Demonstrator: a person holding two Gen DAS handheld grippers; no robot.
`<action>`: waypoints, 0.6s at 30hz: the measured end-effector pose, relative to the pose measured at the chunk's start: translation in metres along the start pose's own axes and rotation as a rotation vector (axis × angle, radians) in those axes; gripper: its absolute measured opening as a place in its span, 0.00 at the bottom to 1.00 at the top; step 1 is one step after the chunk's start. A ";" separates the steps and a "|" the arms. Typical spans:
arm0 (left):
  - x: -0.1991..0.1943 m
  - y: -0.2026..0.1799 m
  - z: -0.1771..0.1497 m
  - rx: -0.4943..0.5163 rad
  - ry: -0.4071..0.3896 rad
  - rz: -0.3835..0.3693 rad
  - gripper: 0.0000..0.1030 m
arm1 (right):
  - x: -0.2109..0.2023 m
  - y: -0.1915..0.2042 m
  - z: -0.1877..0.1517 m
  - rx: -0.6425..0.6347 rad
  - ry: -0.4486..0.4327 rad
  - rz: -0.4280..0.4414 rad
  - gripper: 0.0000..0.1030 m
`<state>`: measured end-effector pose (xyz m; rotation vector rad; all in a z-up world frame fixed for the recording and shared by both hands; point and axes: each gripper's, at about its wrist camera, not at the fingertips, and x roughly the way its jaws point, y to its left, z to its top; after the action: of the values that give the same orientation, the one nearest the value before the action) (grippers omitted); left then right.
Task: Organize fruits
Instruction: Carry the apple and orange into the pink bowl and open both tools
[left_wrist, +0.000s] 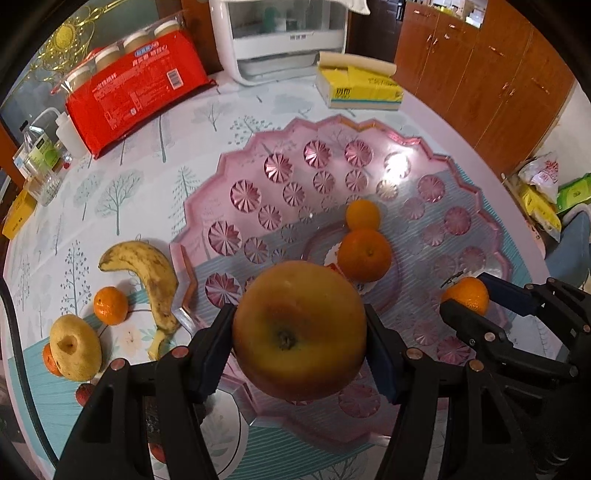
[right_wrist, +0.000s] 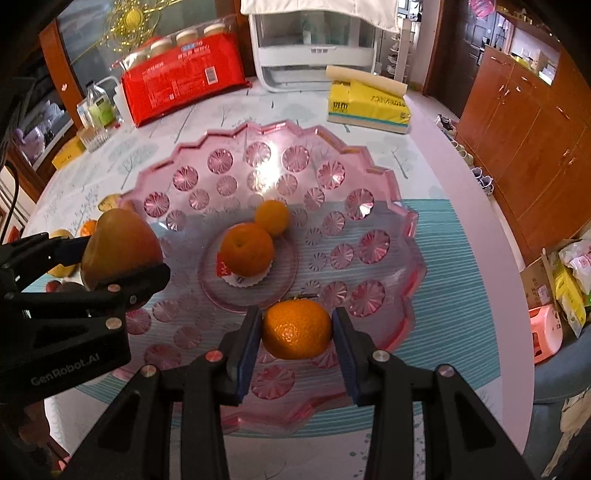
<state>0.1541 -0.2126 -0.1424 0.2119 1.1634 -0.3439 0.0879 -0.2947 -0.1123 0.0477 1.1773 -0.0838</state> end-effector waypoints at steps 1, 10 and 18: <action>0.003 0.000 -0.001 -0.002 0.014 0.004 0.63 | 0.002 0.000 0.001 0.000 0.008 0.004 0.39; -0.011 0.003 0.000 0.013 -0.038 0.024 0.87 | 0.004 -0.003 0.001 0.035 0.026 0.029 0.44; -0.034 0.011 -0.004 0.003 -0.055 0.007 0.89 | -0.008 -0.003 -0.003 0.098 0.015 0.048 0.47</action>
<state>0.1430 -0.1956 -0.1129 0.2083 1.1077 -0.3437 0.0819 -0.2971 -0.1055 0.1629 1.1861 -0.0985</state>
